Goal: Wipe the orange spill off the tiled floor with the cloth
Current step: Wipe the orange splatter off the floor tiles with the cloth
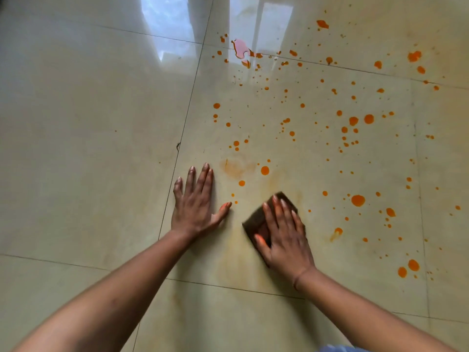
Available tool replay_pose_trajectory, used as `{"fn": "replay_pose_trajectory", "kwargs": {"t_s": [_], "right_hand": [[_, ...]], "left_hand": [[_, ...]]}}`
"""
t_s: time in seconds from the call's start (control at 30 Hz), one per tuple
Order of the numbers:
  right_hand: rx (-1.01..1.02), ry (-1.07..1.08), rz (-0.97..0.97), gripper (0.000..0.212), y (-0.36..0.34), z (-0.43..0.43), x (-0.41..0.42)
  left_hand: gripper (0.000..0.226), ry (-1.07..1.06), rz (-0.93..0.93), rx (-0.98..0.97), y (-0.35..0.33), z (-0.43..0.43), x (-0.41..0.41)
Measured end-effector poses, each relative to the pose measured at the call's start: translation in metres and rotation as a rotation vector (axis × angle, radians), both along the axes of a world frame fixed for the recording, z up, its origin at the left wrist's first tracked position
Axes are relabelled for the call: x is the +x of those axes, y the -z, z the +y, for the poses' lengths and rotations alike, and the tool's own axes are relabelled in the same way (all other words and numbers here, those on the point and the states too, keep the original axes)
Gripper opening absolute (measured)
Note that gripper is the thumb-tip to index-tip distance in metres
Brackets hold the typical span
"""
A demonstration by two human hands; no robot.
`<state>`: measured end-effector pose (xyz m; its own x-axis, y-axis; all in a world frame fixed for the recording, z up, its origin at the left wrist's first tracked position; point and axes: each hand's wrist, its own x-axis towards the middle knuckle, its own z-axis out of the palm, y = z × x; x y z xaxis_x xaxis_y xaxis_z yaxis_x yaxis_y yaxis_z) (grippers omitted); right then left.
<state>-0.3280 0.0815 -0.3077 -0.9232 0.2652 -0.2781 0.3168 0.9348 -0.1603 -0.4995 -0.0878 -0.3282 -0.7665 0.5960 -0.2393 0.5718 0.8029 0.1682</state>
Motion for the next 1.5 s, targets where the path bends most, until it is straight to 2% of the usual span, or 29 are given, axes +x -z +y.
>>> {"fn": "replay_pose_trajectory", "kwargs": {"t_s": [0.13, 0.33, 0.43, 0.53, 0.7, 0.77, 0.87, 0.93, 1.07, 1.13, 1.2, 1.27, 1.3, 1.33, 1.4, 1.43, 1.5], "right_hand": [[0.017, -0.022, -0.017, 0.078, -0.001, 0.014, -0.005], [0.002, 0.153, 0.039, 0.077, 0.008, 0.025, -0.134], [0.002, 0.055, 0.103, 0.077, 0.008, 0.019, -0.09], [-0.033, -0.038, 0.059, 0.078, 0.011, 0.021, -0.037], [-0.016, 0.138, 0.072, 0.077, 0.014, 0.027, -0.152], [-0.051, 0.034, 0.116, 0.078, 0.014, 0.004, -0.131], [-0.119, -0.293, 0.091, 0.079, 0.004, -0.021, -0.037], [-0.105, -0.376, 0.128, 0.079, 0.011, 0.0, -0.047], [-0.06, 0.028, 0.069, 0.078, 0.009, 0.004, -0.156], [-0.08, -0.09, 0.112, 0.077, 0.013, -0.023, -0.133], [-0.135, -0.39, 0.135, 0.077, 0.01, -0.043, -0.065], [-0.167, -0.562, 0.117, 0.077, 0.009, -0.013, -0.048], [-0.135, -0.552, 0.153, 0.077, 0.015, 0.004, -0.064], [-0.106, -0.442, 0.157, 0.076, 0.014, 0.018, -0.091], [-0.063, -0.071, 0.121, 0.076, 0.012, 0.033, -0.16], [-0.054, 0.043, 0.097, 0.076, 0.011, 0.028, -0.179], [-0.063, -0.007, 0.113, 0.077, 0.017, -0.002, -0.173]], "left_hand": [[0.082, -0.015, -0.031, -0.028, -0.007, -0.001, 0.0], [0.069, -0.072, 0.009, 0.035, -0.004, -0.009, 0.003], [0.068, -0.044, -0.008, 0.022, -0.004, 0.0, -0.003], [0.066, -0.043, -0.018, 0.055, -0.002, 0.002, -0.004], [0.059, -0.058, -0.016, 0.133, 0.001, -0.001, -0.011], [0.057, -0.029, 0.017, 0.134, -0.003, -0.008, -0.022], [0.058, -0.053, 0.051, 0.098, -0.009, -0.026, -0.04], [0.059, -0.068, 0.055, 0.064, -0.008, -0.031, -0.042], [0.055, -0.056, 0.075, 0.054, 0.001, -0.034, -0.042], [0.055, -0.05, 0.074, 0.064, 0.0, -0.034, -0.043], [0.055, -0.06, 0.06, 0.066, -0.005, -0.034, -0.043], [0.055, -0.055, 0.045, 0.056, -0.008, -0.032, -0.042], [0.055, -0.053, 0.045, 0.05, -0.008, -0.032, -0.042], [0.055, -0.053, 0.051, 0.049, -0.007, -0.032, -0.042], [0.054, -0.057, 0.063, 0.053, -0.003, -0.034, -0.042], [0.054, -0.057, 0.068, 0.056, -0.001, -0.034, -0.042], [0.054, -0.06, 0.068, 0.055, -0.002, -0.032, -0.042]]}}
